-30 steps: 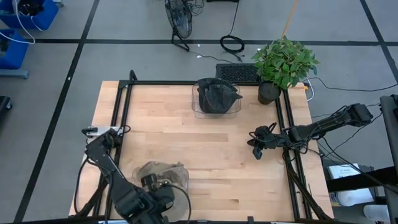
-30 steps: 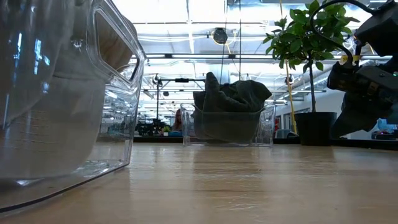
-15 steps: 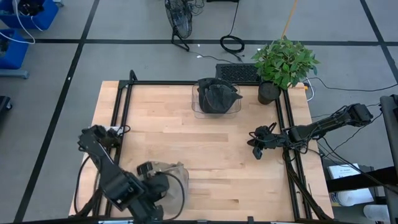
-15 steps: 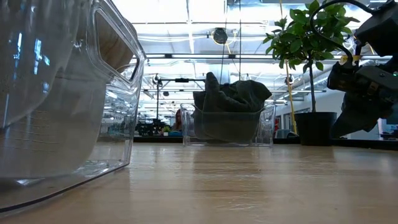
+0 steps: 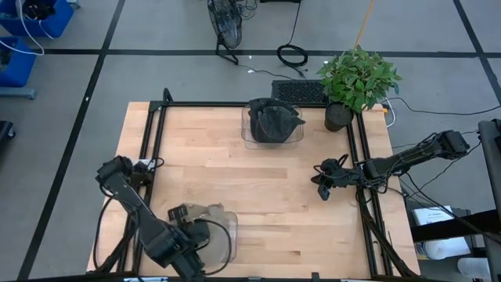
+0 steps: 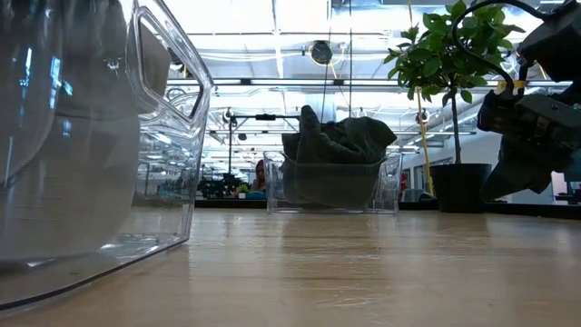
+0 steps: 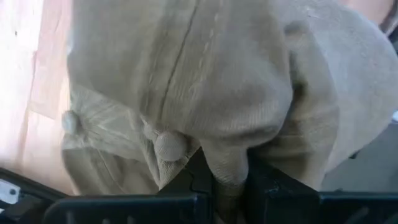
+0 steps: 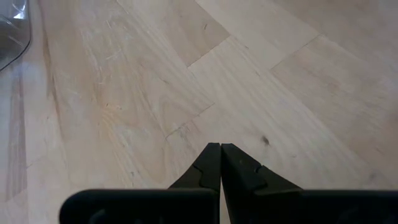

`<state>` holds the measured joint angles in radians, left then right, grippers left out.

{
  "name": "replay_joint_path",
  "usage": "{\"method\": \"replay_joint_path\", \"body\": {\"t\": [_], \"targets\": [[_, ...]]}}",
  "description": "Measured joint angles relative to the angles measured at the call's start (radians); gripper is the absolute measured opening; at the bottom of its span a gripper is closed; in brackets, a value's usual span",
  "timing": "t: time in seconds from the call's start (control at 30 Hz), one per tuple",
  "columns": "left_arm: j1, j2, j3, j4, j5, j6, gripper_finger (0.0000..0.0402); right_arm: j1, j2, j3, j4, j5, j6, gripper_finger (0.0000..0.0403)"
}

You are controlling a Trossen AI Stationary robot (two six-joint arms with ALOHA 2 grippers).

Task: Pick & Place hat
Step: Put the brown cap into the bottom transparent bin

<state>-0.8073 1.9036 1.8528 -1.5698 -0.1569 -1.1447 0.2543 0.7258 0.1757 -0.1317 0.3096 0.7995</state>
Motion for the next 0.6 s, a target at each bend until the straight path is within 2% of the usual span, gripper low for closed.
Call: {"method": "replay_joint_path", "body": {"t": [0.07,0.3,0.47,0.53,0.6], "targets": [[-0.003,-0.023,-0.004,0.000,-0.011,-0.022,0.0041,0.000,0.000,0.000,0.002,0.000,0.000,0.0000],[-0.018,-0.117,-0.004,-0.004,-0.180,-0.067,0.0041,0.000,0.000,0.000,0.020,-0.010,0.037,0.0000],[-0.016,-0.117,-0.004,0.000,-0.186,-0.045,0.0041,0.014,0.000,0.000,0.269,-0.121,-0.031,0.0000],[-0.014,-0.113,-0.004,-0.002,-0.183,-0.044,0.0041,0.032,0.001,0.005,0.375,-0.124,-0.064,0.0000],[-0.012,-0.110,-0.004,-0.001,-0.182,-0.046,0.0041,0.061,0.016,0.046,0.397,-0.091,-0.102,0.0000]]}}
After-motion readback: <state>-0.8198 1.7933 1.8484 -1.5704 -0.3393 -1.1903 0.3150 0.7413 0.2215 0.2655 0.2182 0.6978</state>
